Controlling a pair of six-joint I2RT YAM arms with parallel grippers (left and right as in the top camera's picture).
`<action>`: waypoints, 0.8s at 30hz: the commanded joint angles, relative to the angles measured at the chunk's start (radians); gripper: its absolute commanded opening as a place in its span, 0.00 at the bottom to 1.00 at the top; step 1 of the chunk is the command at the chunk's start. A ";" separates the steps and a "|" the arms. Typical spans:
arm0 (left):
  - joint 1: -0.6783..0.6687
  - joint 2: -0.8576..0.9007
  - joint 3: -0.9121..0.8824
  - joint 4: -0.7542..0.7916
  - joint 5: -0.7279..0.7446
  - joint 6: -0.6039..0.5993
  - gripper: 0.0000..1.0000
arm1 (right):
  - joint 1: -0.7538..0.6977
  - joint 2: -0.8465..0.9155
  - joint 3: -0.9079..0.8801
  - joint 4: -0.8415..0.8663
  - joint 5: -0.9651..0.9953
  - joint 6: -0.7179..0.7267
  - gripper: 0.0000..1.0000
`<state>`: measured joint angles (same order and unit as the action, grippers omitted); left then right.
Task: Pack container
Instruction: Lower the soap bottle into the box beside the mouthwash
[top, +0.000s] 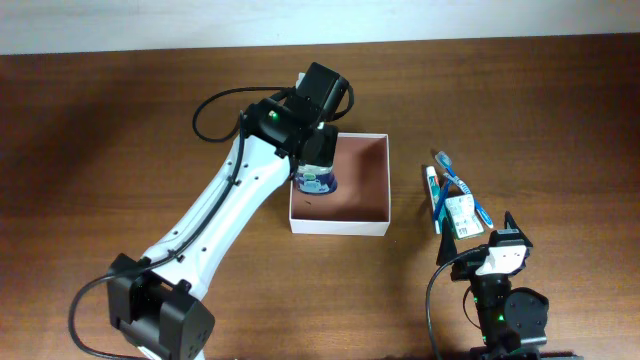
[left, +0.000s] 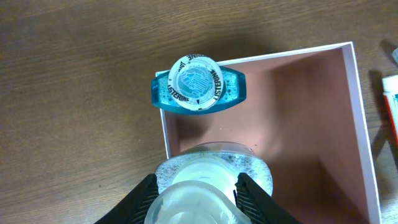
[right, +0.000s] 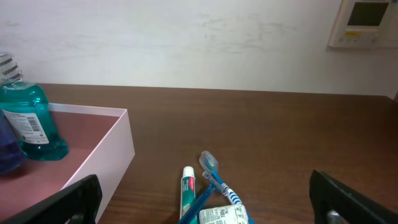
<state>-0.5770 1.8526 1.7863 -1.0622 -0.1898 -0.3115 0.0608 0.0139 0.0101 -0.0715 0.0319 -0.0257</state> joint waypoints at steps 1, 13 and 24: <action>-0.006 0.013 0.034 -0.002 -0.021 -0.013 0.40 | 0.005 -0.010 -0.005 -0.008 0.002 0.003 0.99; -0.006 0.053 0.030 -0.015 -0.021 -0.013 0.40 | 0.005 -0.010 -0.005 -0.008 0.002 0.004 0.98; -0.006 0.054 -0.032 0.004 -0.021 -0.013 0.40 | 0.005 -0.010 -0.005 -0.008 0.002 0.003 0.98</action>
<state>-0.5770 1.9095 1.7737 -1.0679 -0.1921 -0.3115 0.0608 0.0139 0.0101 -0.0715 0.0319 -0.0265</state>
